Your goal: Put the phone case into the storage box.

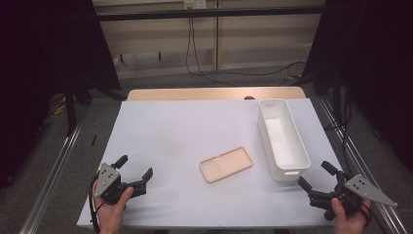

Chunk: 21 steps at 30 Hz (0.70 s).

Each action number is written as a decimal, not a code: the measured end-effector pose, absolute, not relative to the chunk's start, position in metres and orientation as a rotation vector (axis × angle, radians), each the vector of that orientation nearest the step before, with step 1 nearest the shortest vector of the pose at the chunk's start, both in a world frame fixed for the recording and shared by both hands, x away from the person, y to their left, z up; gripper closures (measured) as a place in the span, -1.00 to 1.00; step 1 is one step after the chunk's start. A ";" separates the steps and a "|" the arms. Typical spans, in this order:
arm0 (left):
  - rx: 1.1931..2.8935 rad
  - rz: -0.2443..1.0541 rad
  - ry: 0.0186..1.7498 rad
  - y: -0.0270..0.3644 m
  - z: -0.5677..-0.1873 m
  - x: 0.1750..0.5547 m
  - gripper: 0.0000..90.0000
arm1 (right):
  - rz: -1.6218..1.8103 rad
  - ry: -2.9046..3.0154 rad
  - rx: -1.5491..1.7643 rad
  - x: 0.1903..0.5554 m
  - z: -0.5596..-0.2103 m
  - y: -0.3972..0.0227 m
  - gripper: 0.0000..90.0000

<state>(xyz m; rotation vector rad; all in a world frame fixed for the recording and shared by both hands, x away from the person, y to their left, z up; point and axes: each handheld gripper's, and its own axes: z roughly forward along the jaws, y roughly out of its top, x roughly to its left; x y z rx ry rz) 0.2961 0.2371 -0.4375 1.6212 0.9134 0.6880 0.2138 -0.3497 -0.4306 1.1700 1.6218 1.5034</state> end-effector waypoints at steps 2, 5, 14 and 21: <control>1.622 0.685 0.913 0.236 -0.437 0.296 -0.94 | 1.506 1.620 1.171 0.213 -0.431 -0.350 -1.00; 1.627 0.680 0.911 0.235 -0.437 0.297 -0.94 | 1.507 1.625 1.170 0.213 -0.431 -0.351 -1.00; 1.641 0.658 0.910 0.232 -0.438 0.298 -0.94 | 1.515 1.631 1.170 0.213 -0.432 -0.352 -1.00; 1.637 0.645 0.901 0.231 -0.437 0.296 -0.94 | 1.519 1.634 1.170 0.214 -0.432 -0.350 -1.00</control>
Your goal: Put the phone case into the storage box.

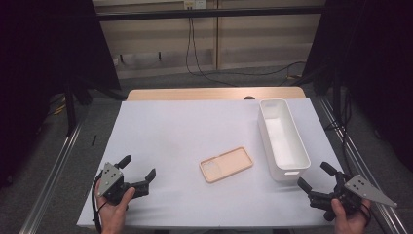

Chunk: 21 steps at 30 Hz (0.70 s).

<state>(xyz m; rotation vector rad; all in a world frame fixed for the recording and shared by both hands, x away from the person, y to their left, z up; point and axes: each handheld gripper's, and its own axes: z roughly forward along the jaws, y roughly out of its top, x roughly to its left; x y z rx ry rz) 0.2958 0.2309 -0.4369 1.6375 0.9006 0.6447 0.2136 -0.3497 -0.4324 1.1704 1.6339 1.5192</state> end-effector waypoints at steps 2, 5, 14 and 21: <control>1.639 0.645 0.897 0.231 -0.437 0.296 -0.94 | 1.526 1.632 1.172 0.214 -0.432 -0.349 -1.00; 1.634 0.632 0.890 0.229 -0.436 0.295 -0.94 | 1.523 1.631 1.170 0.214 -0.432 -0.349 -1.00; 1.642 0.598 0.858 0.219 -0.435 0.297 -0.93 | 1.515 1.643 1.159 0.214 -0.432 -0.346 -1.00; 1.636 0.576 0.830 0.213 -0.432 0.299 -0.93 | 1.513 1.644 1.166 0.213 -0.432 -0.347 -1.00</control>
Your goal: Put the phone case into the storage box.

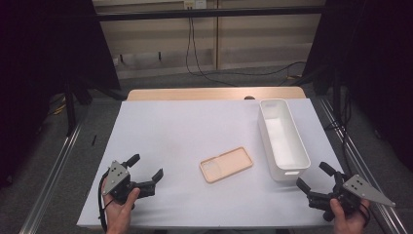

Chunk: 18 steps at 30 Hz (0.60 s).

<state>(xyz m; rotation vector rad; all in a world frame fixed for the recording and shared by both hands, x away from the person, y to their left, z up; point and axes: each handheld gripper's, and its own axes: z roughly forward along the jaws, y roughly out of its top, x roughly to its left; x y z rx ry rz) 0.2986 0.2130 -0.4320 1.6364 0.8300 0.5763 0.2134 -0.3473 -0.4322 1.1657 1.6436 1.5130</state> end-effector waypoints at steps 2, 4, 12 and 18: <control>1.633 0.559 0.825 0.209 -0.430 0.298 -0.93 | 1.512 1.644 1.164 0.213 -0.432 -0.347 -1.00; 1.633 0.551 0.802 0.203 -0.427 0.296 -0.93 | 1.513 1.642 1.163 0.213 -0.432 -0.347 -1.00; 1.652 0.493 0.732 0.185 -0.424 0.302 -0.92 | 1.511 1.646 1.161 0.213 -0.432 -0.347 -1.00; 1.655 0.483 0.705 0.175 -0.424 0.308 -0.92 | 1.510 1.655 1.162 0.213 -0.433 -0.347 -1.00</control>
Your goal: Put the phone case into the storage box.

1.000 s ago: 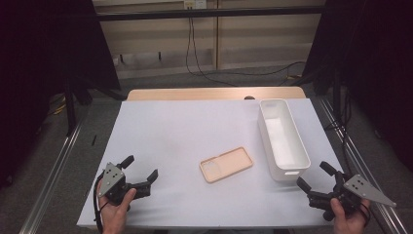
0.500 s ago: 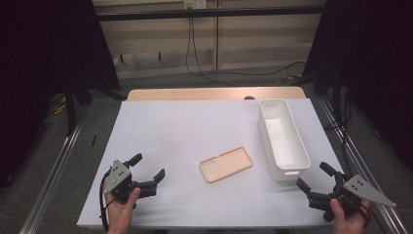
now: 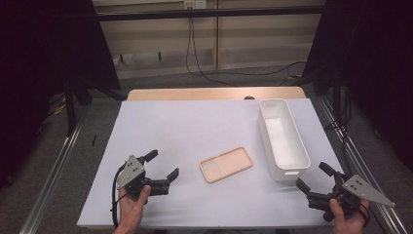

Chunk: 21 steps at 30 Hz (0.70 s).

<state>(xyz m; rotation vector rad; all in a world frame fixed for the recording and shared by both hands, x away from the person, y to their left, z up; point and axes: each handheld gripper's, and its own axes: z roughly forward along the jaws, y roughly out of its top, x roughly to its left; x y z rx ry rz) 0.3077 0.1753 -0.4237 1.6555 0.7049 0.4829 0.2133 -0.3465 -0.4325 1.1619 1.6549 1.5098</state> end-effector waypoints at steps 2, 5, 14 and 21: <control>1.657 0.475 0.694 0.174 -0.424 0.309 -0.92 | 1.510 1.655 1.160 0.213 -0.432 -0.346 -1.00; 1.656 0.465 0.673 0.166 -0.425 0.311 -0.93 | 1.512 1.651 1.159 0.213 -0.432 -0.346 -1.00; 1.630 0.465 0.644 0.142 -0.422 0.320 -0.96 | 1.515 1.646 1.155 0.213 -0.432 -0.346 -1.00; 1.633 0.458 0.612 0.129 -0.419 0.324 -0.93 | 1.515 1.647 1.152 0.213 -0.432 -0.346 -1.00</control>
